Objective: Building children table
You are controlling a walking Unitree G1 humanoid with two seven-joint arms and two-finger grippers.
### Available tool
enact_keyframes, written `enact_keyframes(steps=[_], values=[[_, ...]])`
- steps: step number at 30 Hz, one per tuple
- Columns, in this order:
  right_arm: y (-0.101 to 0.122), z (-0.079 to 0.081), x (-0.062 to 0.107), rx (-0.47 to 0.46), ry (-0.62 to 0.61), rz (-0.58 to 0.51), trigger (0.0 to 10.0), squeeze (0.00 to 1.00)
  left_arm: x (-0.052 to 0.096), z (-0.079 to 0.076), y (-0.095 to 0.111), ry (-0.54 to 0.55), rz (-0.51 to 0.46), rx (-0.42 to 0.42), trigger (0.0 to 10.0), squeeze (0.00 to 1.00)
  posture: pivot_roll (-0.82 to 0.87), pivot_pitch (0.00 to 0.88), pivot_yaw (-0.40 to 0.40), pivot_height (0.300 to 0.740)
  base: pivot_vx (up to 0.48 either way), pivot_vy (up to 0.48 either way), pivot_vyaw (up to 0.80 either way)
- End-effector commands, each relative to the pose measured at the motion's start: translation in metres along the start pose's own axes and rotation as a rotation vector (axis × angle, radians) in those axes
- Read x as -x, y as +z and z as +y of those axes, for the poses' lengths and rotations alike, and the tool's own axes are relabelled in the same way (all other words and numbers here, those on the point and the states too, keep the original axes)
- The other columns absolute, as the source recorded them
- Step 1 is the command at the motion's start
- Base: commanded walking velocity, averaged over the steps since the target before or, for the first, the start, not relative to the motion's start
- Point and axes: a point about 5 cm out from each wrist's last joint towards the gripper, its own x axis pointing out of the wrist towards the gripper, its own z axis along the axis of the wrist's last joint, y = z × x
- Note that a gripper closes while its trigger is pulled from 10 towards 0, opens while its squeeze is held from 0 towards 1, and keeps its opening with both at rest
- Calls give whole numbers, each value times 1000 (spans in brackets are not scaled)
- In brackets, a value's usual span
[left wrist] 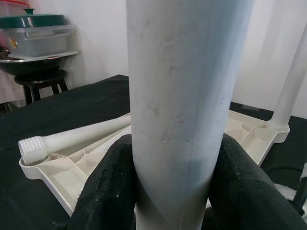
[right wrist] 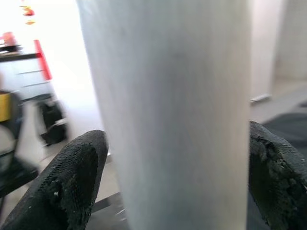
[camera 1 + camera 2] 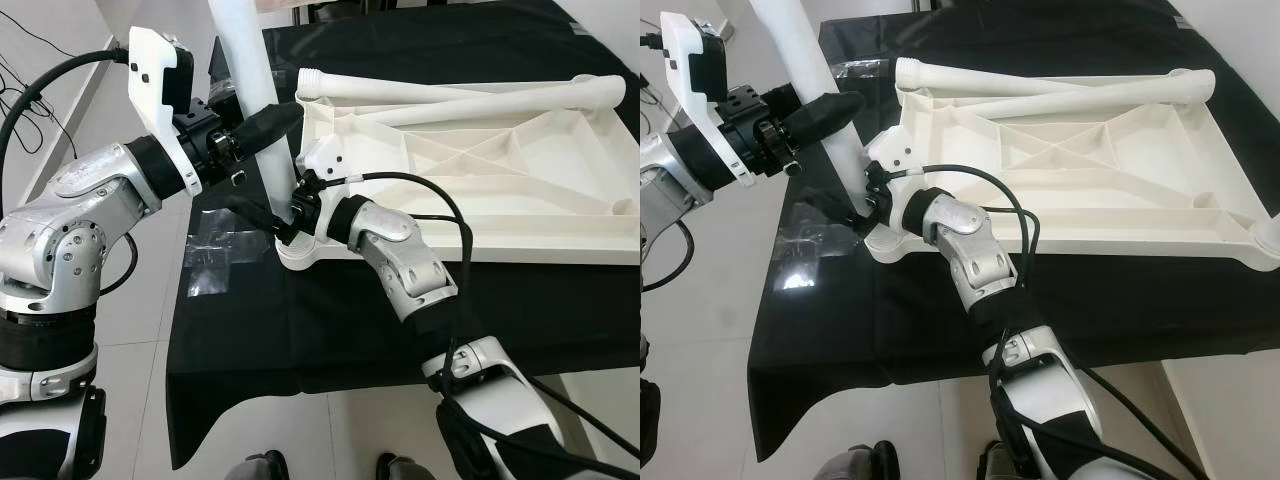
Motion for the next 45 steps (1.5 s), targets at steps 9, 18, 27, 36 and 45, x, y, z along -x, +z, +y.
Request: enact_keyframes(steps=[9, 18, 27, 36, 45], values=[[6, -2, -3, -6, 232, -21, 0, 0, 1, -5, -11, -25, 48, 31, 0, 0, 43, 205, 82, 740, 0, 0, 0], [1, -5, -3, -17, 257, 4, 0, 0, 2, -4, -11, -23, 46, 32, 0, 0, 44, 210, 81, 740, 0, 0, 0], [-13, -7, -5, -44, 192, 50, 0, 0, 4, 1, -13, 21, 45, 39, 10000, 1000, 34, 216, 74, 740, 0, 0, 0], [-65, 23, 8, -136, -262, 201, 0, 0, 5, 5, -13, 70, 54, 31, 10000, 0, 36, 225, 59, 740, 0, 0, 0], [-66, 68, 3, -124, -472, 155, 0, 0, -2, 2, -19, 40, 66, 45, 10000, 0, 12, 213, 84, 740, 0, 0, 0]])
